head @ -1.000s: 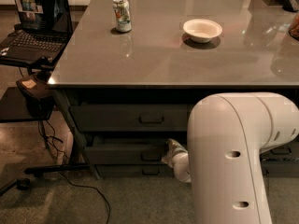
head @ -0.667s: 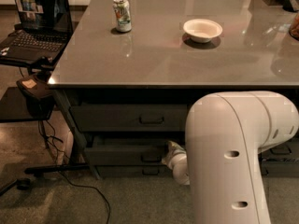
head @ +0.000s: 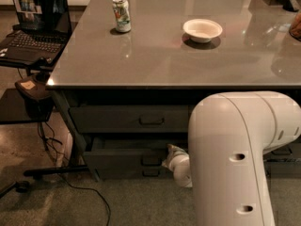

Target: Open middle drawer

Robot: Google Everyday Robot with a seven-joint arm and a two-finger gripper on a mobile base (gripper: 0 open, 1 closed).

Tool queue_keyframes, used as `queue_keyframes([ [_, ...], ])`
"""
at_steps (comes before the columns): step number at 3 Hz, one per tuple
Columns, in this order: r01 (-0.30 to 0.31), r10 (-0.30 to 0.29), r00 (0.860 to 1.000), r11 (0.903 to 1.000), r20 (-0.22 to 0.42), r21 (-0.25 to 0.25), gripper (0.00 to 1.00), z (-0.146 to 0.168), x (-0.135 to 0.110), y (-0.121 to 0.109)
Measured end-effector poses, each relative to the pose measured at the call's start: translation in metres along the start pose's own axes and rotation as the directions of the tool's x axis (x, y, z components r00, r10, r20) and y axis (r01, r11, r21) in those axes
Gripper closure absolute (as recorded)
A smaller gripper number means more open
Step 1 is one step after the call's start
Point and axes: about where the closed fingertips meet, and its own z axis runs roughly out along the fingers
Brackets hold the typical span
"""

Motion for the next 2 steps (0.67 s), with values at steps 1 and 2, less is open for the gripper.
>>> queue_keyframes([
  [1, 0.0, 0.0, 1.0, 1.0, 0.0, 0.0, 1.0, -0.0009, 0.0025, -0.001],
  [2, 0.011, -0.011, 1.0, 0.9999, 0.012, 0.002, 1.0, -0.0028, -0.0026, -0.0016],
])
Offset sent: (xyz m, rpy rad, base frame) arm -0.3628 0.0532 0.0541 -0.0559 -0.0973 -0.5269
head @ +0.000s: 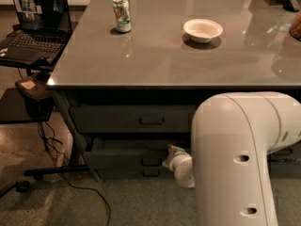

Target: Open middle drawer

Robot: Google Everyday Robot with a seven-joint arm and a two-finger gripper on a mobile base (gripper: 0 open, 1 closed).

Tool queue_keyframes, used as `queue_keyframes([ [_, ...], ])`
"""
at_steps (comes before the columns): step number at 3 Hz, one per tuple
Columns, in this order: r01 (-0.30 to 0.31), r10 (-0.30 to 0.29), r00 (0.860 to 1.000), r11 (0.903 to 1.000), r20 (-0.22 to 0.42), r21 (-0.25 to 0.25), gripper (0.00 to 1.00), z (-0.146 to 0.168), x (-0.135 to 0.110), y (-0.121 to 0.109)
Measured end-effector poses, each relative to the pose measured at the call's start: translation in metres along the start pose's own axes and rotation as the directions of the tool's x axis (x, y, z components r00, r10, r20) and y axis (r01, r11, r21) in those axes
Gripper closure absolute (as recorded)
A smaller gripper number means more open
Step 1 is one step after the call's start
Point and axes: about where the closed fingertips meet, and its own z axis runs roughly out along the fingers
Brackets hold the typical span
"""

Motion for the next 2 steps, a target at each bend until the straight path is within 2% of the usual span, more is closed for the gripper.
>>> queue_keyframes([
  [2, 0.012, -0.012, 1.0, 0.9999, 0.013, 0.002, 1.0, -0.0052, 0.0026, -0.004],
])
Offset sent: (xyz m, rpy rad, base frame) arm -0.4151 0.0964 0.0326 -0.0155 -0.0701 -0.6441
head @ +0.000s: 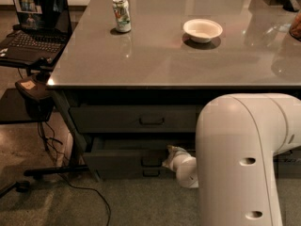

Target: Open middle drawer

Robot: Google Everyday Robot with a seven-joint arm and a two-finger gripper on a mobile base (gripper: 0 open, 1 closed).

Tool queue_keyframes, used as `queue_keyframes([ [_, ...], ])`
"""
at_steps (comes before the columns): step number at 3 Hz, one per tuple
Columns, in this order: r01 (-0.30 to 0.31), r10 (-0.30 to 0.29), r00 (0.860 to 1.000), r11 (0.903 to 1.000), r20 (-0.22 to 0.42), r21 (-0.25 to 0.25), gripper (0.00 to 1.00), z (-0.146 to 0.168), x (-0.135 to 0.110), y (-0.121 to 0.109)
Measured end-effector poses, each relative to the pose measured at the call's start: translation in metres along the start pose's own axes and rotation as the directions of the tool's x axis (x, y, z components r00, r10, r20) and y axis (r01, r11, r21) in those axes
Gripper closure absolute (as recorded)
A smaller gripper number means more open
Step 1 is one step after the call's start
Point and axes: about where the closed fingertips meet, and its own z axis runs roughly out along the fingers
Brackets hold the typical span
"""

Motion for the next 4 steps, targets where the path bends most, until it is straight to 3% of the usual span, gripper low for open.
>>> queue_keyframes([
  [4, 0.025, -0.025, 1.0, 0.9997, 0.002, -0.004, 1.0, -0.0068, -0.0007, 0.0071],
])
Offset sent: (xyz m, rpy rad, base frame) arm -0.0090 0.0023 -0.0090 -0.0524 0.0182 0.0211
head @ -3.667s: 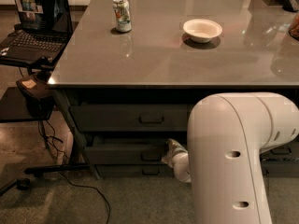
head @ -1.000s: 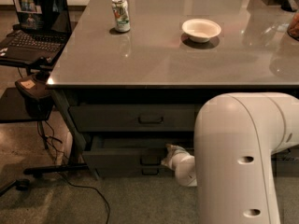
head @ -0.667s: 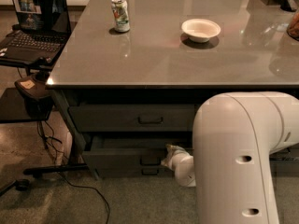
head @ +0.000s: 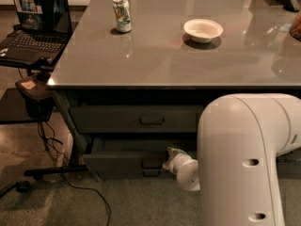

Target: Open middle drawer

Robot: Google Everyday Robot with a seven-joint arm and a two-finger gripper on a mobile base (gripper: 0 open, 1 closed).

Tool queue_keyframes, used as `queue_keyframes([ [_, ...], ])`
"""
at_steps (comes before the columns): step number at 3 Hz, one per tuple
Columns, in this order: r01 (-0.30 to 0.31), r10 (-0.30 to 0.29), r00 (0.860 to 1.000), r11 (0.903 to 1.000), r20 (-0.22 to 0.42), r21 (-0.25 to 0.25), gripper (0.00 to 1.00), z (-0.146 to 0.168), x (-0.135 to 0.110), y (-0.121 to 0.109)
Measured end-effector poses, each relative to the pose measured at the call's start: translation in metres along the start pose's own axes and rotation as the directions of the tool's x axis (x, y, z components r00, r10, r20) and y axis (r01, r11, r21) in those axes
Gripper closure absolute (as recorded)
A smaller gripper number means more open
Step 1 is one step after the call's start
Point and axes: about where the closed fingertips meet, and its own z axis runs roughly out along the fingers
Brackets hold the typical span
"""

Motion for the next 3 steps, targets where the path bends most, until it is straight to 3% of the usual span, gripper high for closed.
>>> queue_keyframes([
  [3, 0.018, -0.018, 1.0, 0.9997, 0.0, 0.014, 1.0, -0.027, 0.01, 0.027],
])
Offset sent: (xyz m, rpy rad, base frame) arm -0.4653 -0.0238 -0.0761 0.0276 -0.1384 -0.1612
